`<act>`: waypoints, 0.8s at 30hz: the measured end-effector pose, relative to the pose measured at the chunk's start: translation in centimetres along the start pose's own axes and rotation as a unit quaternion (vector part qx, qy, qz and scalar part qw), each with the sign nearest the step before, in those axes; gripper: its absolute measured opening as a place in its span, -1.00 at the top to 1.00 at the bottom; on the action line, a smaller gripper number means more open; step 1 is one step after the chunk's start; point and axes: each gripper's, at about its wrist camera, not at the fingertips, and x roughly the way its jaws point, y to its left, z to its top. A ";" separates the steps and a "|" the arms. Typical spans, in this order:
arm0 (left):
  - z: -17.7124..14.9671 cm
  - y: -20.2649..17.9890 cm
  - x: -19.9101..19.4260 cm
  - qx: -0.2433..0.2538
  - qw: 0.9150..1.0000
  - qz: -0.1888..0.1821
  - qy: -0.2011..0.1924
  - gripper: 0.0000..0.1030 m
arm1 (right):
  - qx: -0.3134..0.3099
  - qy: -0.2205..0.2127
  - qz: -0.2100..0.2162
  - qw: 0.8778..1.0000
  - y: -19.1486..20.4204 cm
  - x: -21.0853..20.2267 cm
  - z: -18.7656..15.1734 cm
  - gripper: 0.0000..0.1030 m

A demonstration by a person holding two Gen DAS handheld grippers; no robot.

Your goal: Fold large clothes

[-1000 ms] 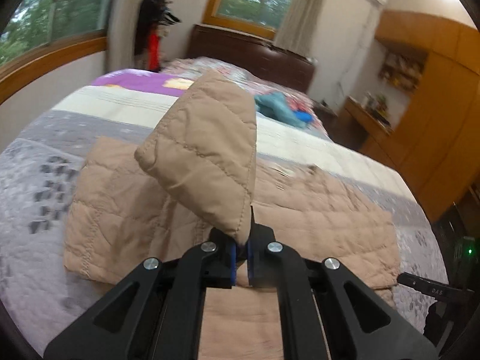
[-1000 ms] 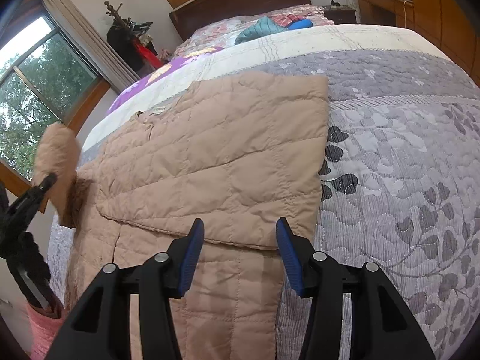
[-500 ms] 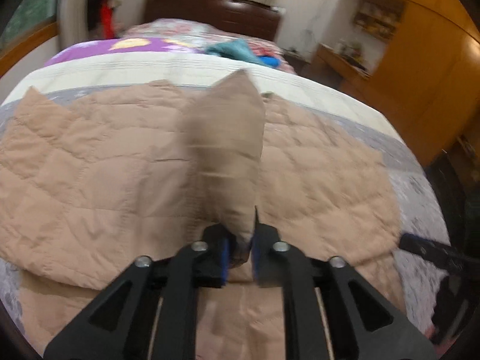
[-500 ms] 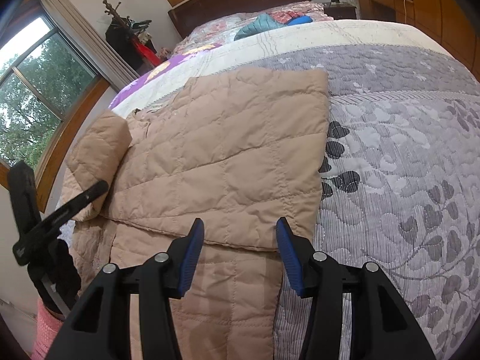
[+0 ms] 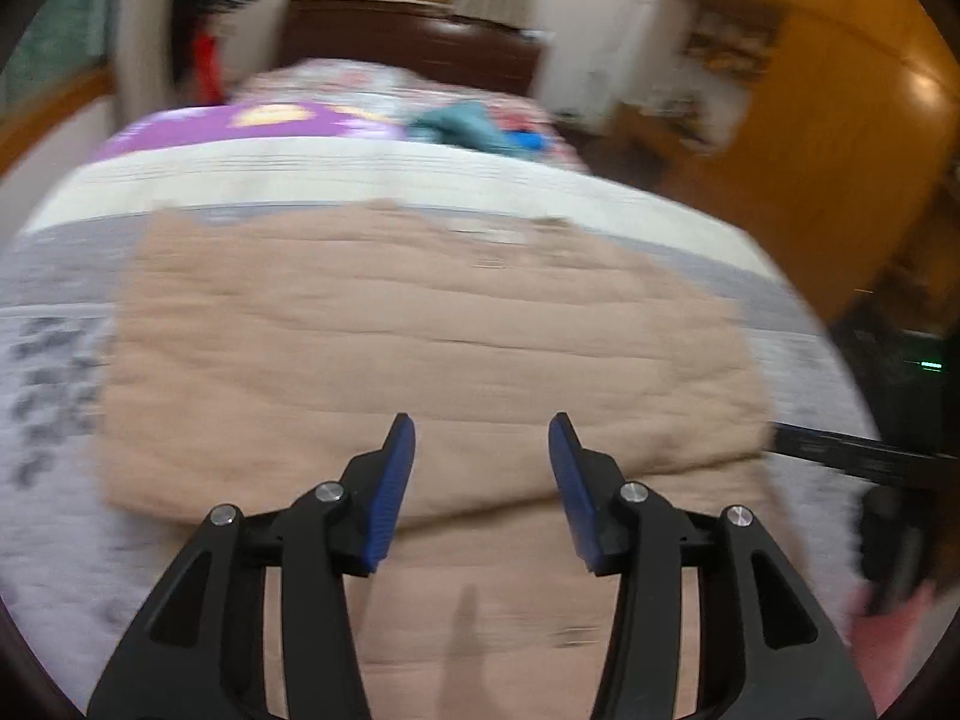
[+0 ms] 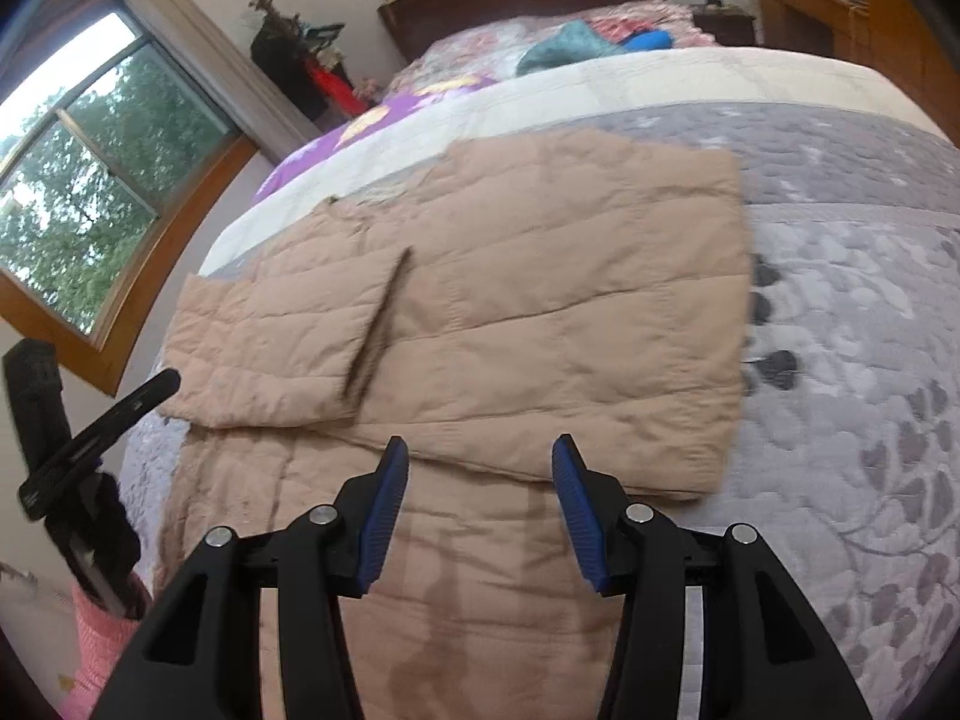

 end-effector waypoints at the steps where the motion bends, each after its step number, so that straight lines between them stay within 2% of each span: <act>1: 0.1 1.1 0.5 -0.009 1.000 0.022 0.012 0.10 | -0.007 0.009 -0.001 1.000 0.8 0.5 0.3 0.02; 3: 0.2 4.0 2.0 -0.042 0.997 0.056 0.041 0.11 | -0.017 0.017 0.000 1.000 2.3 1.0 0.8 0.02; 5: 0.0 5.9 3.5 -0.063 0.994 0.067 0.059 0.15 | -0.020 0.028 0.013 0.999 3.7 1.8 1.6 0.02; 8: -0.5 7.0 5.5 -0.082 0.992 0.054 0.076 0.16 | -0.017 0.046 0.037 0.998 5.2 3.3 2.6 0.02; 13: -0.9 6.3 6.2 -0.067 0.994 0.058 0.067 0.14 | -0.005 0.083 0.050 0.995 6.6 7.1 3.6 0.05; 17: -1.1 6.0 5.4 -0.074 0.994 0.045 0.067 0.14 | -0.018 0.093 0.038 0.995 7.5 9.2 3.7 0.65; 20: -0.7 6.2 2.7 -0.085 0.995 0.020 0.041 0.14 | -0.017 0.083 0.050 0.995 7.1 8.8 3.6 0.76; 24: 0.5 6.7 -0.9 -0.092 0.996 0.017 -0.015 0.14 | -0.025 0.043 0.028 0.998 6.1 5.8 3.9 0.78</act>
